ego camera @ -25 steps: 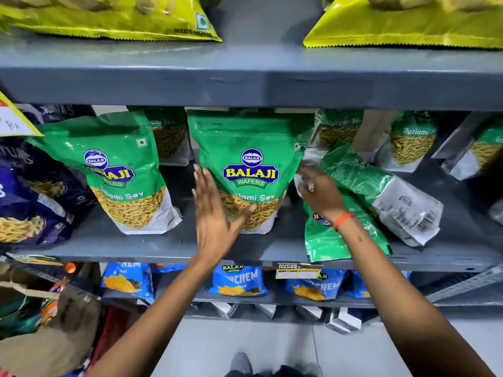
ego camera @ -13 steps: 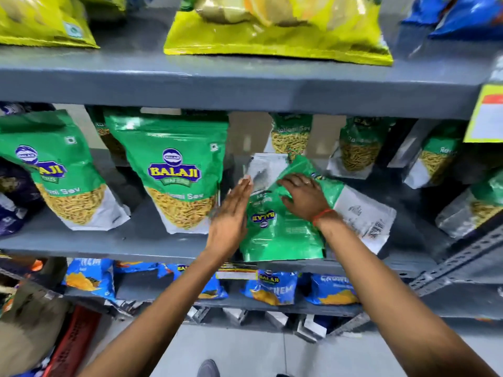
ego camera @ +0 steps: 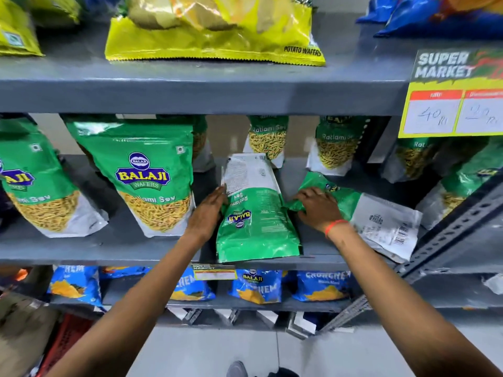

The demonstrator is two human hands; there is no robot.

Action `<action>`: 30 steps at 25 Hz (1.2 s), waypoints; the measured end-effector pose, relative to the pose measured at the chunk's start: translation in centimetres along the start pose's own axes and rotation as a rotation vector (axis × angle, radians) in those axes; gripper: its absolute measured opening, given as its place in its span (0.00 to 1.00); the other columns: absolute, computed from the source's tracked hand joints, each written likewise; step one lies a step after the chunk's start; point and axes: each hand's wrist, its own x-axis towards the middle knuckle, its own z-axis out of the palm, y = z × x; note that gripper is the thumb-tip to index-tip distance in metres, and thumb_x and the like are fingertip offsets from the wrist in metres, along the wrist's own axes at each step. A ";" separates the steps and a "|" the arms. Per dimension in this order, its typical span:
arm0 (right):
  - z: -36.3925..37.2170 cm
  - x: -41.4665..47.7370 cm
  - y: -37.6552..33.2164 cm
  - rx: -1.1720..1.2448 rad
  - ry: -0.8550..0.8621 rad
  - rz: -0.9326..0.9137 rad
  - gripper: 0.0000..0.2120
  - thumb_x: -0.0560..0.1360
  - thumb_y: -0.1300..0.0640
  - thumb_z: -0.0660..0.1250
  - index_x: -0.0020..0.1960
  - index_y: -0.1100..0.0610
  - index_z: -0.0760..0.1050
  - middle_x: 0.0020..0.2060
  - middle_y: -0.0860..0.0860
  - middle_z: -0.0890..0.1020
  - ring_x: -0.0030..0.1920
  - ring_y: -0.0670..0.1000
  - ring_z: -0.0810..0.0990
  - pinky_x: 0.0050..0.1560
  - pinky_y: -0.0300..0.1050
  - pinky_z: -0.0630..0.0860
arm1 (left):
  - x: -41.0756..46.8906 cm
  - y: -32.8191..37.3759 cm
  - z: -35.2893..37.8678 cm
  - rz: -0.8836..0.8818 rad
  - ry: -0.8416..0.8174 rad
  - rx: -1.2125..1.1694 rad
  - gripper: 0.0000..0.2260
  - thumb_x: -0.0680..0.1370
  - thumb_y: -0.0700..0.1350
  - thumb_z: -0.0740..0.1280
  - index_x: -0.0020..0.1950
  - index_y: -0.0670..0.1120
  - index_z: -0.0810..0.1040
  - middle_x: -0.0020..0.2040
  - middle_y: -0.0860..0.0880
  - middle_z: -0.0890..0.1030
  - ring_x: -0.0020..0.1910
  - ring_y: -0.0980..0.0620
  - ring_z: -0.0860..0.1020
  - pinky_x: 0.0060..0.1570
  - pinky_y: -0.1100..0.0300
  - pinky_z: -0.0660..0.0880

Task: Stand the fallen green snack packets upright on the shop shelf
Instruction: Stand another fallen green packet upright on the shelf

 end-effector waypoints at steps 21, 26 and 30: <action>-1.0 1.8 -1.6 0.595 0.560 -0.090 0.14 0.72 0.58 0.61 0.50 0.68 0.76 0.48 0.67 0.81 0.51 0.61 0.77 0.53 0.42 0.68 | 2.4 2.4 -1.5 -0.157 0.273 -0.779 0.11 0.69 0.51 0.63 0.47 0.47 0.73 0.40 0.53 0.83 0.42 0.53 0.80 0.45 0.50 0.72; -3.3 2.7 -2.1 0.724 0.665 0.044 0.11 0.76 0.60 0.61 0.46 0.70 0.72 0.40 0.68 0.80 0.42 0.61 0.80 0.42 0.50 0.71 | 5.4 4.5 -3.6 -0.100 0.361 -0.618 0.05 0.78 0.38 0.60 0.50 0.36 0.67 0.47 0.31 0.77 0.46 0.34 0.77 0.39 0.55 0.65; -3.6 3.2 -2.4 0.785 0.671 0.082 0.11 0.77 0.57 0.60 0.42 0.66 0.70 0.35 0.65 0.76 0.37 0.54 0.73 0.38 0.48 0.66 | 7.2 4.5 -3.6 -0.088 0.319 -0.661 0.07 0.78 0.46 0.61 0.48 0.44 0.65 0.43 0.36 0.74 0.44 0.43 0.75 0.45 0.46 0.72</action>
